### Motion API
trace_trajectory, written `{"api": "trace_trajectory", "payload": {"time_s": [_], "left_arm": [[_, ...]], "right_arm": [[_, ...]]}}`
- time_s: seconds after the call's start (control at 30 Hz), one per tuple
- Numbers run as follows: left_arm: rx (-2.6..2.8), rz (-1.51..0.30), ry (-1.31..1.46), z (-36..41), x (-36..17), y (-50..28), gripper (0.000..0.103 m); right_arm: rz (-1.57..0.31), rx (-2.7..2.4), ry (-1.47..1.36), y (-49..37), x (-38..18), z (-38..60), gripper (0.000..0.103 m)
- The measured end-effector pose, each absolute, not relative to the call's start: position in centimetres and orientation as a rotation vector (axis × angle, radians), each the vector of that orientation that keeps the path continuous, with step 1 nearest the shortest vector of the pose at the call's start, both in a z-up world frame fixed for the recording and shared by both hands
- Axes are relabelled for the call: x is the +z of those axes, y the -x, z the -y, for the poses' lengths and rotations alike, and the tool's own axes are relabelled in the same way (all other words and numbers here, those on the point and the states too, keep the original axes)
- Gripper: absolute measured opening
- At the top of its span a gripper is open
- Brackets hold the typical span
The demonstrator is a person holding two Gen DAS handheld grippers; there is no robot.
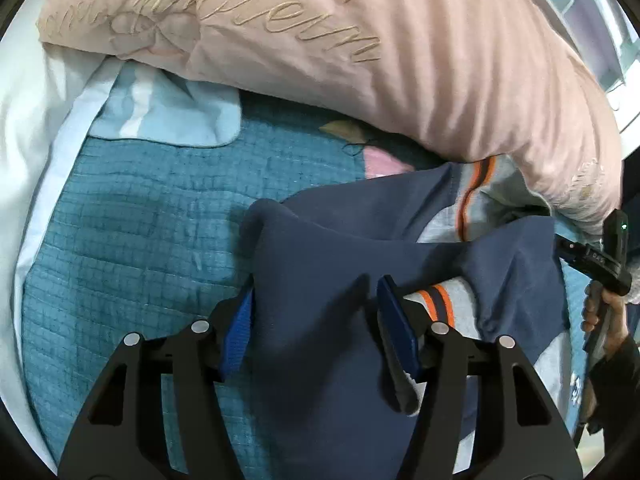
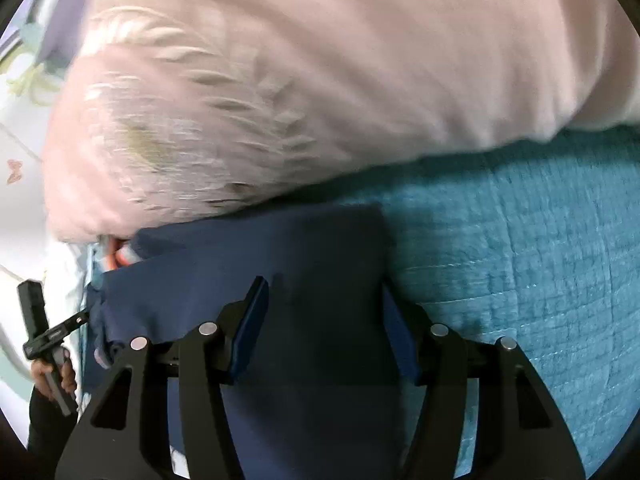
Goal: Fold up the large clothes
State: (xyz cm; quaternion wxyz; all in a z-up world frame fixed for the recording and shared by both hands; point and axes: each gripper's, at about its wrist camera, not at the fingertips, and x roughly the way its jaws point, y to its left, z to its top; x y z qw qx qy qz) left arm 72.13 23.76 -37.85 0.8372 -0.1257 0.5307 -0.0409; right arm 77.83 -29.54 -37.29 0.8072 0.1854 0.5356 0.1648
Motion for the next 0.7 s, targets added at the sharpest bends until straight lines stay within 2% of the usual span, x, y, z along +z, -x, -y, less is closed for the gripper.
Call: {"api": "trace_trajectory", "payload": {"time_s": [0.1,0.17,0.37,0.4,0.43,0.47,0.5,0.57,0.7], "left_arm": [[-0.075,-1.142,0.300,-24.0,-38.5,-72.6,0.060],[-0.107,-1.121,0.304,-23.6,-38.0,-72.8,0.057],[-0.073,-1.116,0.292,-23.3,-38.4,-74.4,0.058],[-0.073,-1.108,0.305,-23.4,-38.1,-74.6,0.058],[-0.075,-1.092,0.314,-23.5,-37.9,-74.6,0.045],[-0.094,-1.081,0.320,-23.5,-37.5,-74.6,0.028],[-0.114,-1.079,0.314,-23.6,-37.3,-74.7,0.023],[-0.131,-1.070,0.263,-22.8,-36.8,-74.5,0.014],[-0.146,-1.017,0.251,-22.4,-35.0,-73.3,0.011]], "right_arm": [[-1.127,0.366,-0.476,-78.0,-37.6,30.7,0.055],[-1.107,0.394,-0.470,-78.0,-37.2,30.8,0.053],[-1.066,0.356,-0.471,-77.9,-38.0,30.8,0.051],[-1.058,0.343,-0.444,-77.8,-37.8,30.8,0.038],[-1.058,0.328,-0.418,-77.9,-38.0,30.2,0.027],[-1.059,0.323,-0.411,-77.8,-37.9,30.5,0.016],[-1.049,0.341,-0.430,-77.7,-37.7,30.8,0.012],[-1.031,0.359,-0.417,-77.2,-37.0,30.6,0.011],[-0.959,0.382,-0.413,-75.6,-34.6,30.9,0.010]]}}
